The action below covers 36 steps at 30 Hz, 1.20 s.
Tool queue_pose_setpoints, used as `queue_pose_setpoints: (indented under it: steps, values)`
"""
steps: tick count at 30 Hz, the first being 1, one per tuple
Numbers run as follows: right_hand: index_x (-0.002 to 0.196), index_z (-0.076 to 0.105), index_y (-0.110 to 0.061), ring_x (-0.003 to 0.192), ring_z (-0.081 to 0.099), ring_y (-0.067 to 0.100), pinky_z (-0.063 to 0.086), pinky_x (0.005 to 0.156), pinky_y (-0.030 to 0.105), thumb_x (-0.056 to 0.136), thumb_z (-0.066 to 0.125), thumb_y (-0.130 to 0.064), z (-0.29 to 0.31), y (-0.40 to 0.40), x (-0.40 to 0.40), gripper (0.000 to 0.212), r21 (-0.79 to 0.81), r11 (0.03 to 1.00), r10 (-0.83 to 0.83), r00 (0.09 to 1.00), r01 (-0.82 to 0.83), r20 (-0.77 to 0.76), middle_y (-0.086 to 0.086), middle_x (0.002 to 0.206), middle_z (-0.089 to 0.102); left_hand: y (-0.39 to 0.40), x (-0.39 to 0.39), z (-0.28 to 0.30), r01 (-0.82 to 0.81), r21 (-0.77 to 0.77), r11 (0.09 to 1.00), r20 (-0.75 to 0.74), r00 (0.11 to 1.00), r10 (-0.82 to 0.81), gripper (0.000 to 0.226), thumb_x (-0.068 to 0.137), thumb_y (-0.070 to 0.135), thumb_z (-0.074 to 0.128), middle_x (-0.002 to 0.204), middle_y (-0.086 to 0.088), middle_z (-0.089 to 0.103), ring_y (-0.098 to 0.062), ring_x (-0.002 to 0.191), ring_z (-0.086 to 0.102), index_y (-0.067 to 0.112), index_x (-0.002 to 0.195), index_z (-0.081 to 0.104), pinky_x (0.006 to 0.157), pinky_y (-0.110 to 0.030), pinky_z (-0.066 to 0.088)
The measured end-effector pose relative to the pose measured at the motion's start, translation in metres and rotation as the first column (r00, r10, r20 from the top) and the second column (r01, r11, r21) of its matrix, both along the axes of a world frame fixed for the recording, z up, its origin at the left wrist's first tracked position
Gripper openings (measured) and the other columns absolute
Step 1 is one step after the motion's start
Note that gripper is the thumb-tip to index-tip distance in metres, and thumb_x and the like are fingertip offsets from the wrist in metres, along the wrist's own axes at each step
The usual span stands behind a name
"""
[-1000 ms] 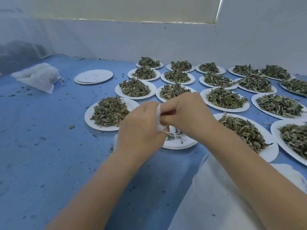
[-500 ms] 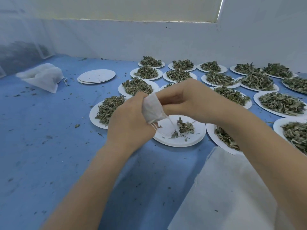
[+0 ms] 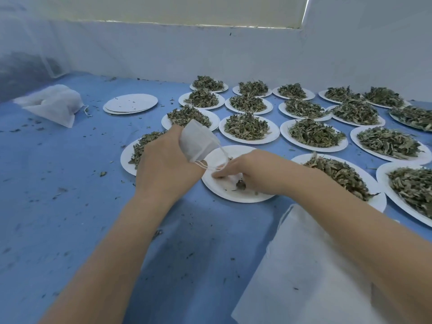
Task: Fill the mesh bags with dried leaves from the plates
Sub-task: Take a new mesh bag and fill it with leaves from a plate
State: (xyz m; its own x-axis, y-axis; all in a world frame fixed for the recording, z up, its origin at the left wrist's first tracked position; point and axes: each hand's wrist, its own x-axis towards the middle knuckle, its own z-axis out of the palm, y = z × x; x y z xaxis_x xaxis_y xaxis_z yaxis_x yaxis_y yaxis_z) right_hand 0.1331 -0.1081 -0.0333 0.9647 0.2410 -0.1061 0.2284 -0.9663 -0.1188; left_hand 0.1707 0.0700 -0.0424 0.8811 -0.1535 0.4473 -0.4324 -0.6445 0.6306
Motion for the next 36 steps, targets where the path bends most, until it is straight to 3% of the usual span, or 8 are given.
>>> queue_pose_setpoints:
  steps: [5,9,16,18,21,26,32,36]
  values:
    - [0.113,0.067,-0.036,0.121,0.05,0.011,0.044,0.092,0.026,0.082,0.037,0.011,0.005,-0.02,-0.002,0.063,0.083,0.991,-0.11,0.987,0.101,0.117,-0.015,0.132,0.055,0.001,0.001,0.0,0.002,0.01,1.0,-0.003,1.0,-0.002,0.03,0.067,0.037,0.072,0.066,0.01,0.05,-0.002,0.066,0.046,0.024,0.077,0.047,0.049,-0.024,0.03]
    - [0.134,0.049,-0.033,0.122,0.046,0.014,0.041,0.083,0.026,0.083,0.035,0.011,-0.003,-0.013,0.01,0.069,0.074,0.989,-0.135,0.986,0.128,0.094,-0.011,0.144,0.044,-0.001,-0.001,-0.001,0.009,0.057,0.998,0.001,1.0,-0.009,0.031,0.068,0.032,0.072,0.067,0.008,0.047,-0.008,0.064,0.044,0.022,0.074,0.043,0.049,-0.024,0.029]
    - [0.114,0.065,-0.039,0.069,0.053,-0.001,0.036,0.047,0.007,0.086,0.032,0.006,0.008,-0.019,0.0,0.063,0.083,0.982,-0.17,0.985,0.169,0.005,-0.008,0.106,0.062,-0.002,-0.003,0.0,0.016,0.116,0.993,0.004,1.0,-0.017,0.029,0.069,0.027,0.069,0.078,0.005,0.053,-0.023,0.077,0.049,0.019,0.09,0.051,0.058,-0.031,0.037]
    - [0.116,0.063,-0.039,0.072,0.054,-0.01,0.04,0.057,0.003,0.086,0.031,0.007,0.014,-0.021,-0.006,0.064,0.105,0.976,-0.192,0.981,0.19,0.01,-0.012,0.103,0.061,-0.003,-0.004,0.0,0.022,0.13,0.991,0.005,1.0,-0.023,0.03,0.068,0.025,0.068,0.079,0.005,0.053,-0.023,0.078,0.049,0.019,0.092,0.051,0.059,-0.031,0.035]
    - [0.127,0.055,-0.034,0.107,0.054,0.013,0.047,0.089,0.028,0.086,0.032,0.008,0.015,-0.016,-0.009,0.063,-0.001,0.979,-0.203,0.979,0.203,0.026,-0.005,0.124,0.056,-0.003,-0.004,0.0,0.023,0.137,0.99,-0.004,1.0,-0.023,0.031,0.069,0.025,0.068,0.082,0.004,0.054,-0.023,0.079,0.049,0.02,0.095,0.051,0.06,-0.031,0.035]
    - [0.125,0.056,-0.032,0.111,0.049,0.018,0.035,0.078,0.021,0.091,0.035,-0.001,0.009,-0.014,-0.011,0.051,-0.002,0.975,-0.224,0.975,0.224,0.002,0.0,0.123,0.05,-0.001,-0.002,-0.001,0.025,0.142,0.99,-0.023,1.0,-0.022,0.031,0.07,0.027,0.069,0.086,0.004,0.056,-0.023,0.082,0.05,0.021,0.095,0.051,0.061,-0.032,0.038]
    - [0.122,0.049,-0.035,0.095,0.045,0.015,0.036,0.078,0.029,0.081,0.052,-0.063,0.006,-0.012,-0.017,0.049,0.041,0.941,-0.332,0.938,0.337,-0.097,-0.004,0.107,0.042,-0.001,0.0,-0.003,0.034,0.165,0.986,-0.025,0.999,-0.03,0.031,0.071,0.029,0.067,0.088,0.006,0.056,-0.022,0.083,0.051,0.023,0.097,0.051,0.063,-0.032,0.04]
    - [0.102,0.057,-0.029,0.083,0.045,0.009,0.031,0.067,0.019,0.085,0.059,-0.039,-0.003,-0.002,-0.017,0.02,0.112,0.958,-0.267,0.963,0.263,0.025,-0.005,0.097,0.044,-0.001,0.002,-0.003,0.039,0.177,0.983,-0.023,0.999,-0.035,0.032,0.072,0.03,0.067,0.09,0.006,0.056,-0.021,0.085,0.051,0.023,0.1,0.051,0.064,-0.033,0.042]
